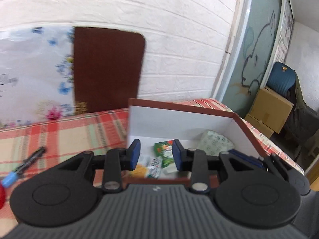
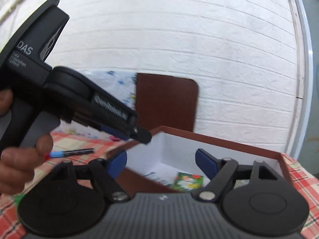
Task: Organize objects
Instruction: 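Carry the black tape roll into the brown box and release it, then grasp the green block with the left gripper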
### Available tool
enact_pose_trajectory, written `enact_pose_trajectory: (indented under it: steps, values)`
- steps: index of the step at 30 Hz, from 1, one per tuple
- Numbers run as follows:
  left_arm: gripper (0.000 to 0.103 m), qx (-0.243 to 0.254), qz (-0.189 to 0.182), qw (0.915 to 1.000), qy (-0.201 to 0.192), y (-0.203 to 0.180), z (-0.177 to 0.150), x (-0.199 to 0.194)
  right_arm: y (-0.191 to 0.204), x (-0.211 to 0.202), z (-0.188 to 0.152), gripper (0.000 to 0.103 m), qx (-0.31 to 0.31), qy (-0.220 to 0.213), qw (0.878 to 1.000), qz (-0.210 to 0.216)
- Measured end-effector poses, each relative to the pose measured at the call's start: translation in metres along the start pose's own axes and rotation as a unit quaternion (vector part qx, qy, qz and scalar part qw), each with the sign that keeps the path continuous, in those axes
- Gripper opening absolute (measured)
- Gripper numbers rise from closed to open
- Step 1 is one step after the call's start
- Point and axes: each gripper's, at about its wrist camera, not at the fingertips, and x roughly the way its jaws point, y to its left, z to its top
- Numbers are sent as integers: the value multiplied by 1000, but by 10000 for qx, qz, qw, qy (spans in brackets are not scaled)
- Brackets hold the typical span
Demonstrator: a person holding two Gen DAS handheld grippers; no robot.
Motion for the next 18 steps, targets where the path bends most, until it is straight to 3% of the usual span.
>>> enact_pose_trajectory:
  steps: [2, 5, 11, 14, 18]
  values:
    - [39, -34, 271, 9996, -27, 18, -14, -23, 12, -9, -10, 78, 37, 85, 9992, 382]
    - [39, -313, 787, 9963, 149, 52, -42, -50, 39, -3, -26, 79, 58, 585, 9941, 913]
    - [39, -1335, 1312, 9797, 711, 116, -101, -84, 93, 12, -54, 80, -89, 1623, 9669, 1966]
    - [39, -1648, 1122, 9763, 845, 128, -121, -92, 120, 10, -54, 81, -501, 1723, 9600, 2149]
    - [39, -1578, 793, 9798, 942, 119, -127, -85, 136, 22, -50, 82, -727, 1927, 9529, 2227]
